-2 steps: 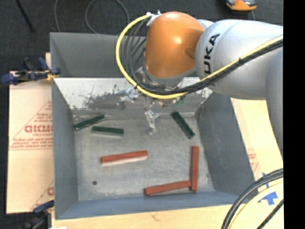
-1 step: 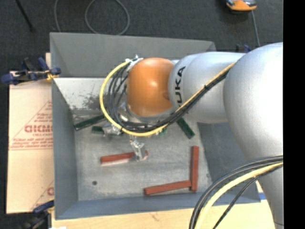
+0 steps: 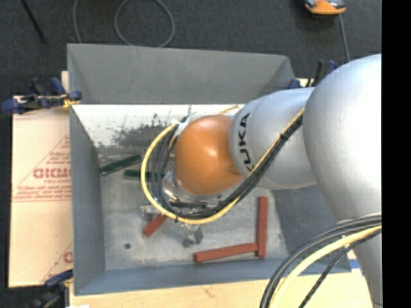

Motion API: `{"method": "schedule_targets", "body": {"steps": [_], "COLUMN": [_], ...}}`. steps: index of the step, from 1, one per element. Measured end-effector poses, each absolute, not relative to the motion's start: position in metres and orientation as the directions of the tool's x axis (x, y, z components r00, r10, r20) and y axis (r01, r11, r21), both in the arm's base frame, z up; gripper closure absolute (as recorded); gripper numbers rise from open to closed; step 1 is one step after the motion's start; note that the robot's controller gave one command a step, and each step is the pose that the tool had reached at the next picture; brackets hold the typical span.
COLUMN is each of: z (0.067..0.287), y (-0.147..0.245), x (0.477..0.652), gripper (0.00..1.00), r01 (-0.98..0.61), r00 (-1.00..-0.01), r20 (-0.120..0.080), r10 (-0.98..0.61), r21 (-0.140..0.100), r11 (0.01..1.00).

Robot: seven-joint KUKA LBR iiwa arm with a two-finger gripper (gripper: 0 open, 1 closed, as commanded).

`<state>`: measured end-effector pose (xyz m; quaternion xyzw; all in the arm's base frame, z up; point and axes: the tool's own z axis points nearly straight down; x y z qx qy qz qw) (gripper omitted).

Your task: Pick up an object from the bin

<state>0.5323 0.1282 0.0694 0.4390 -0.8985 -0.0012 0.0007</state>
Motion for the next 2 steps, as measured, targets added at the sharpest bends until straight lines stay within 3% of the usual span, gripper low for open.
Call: {"method": "schedule_targets", "body": {"steps": [1,2], "z": [0.07,0.22], "y": [0.128,0.136], "x": [0.535,0.525], "gripper": [1.0,1.0], "r01": [-0.789,-0.768], "r00": [-0.614,-0.64], "r20": [-0.003,-0.01], "r10": [-0.789,-0.768], "r21": [-0.001,-0.007], "r11": [0.614,0.64]}}
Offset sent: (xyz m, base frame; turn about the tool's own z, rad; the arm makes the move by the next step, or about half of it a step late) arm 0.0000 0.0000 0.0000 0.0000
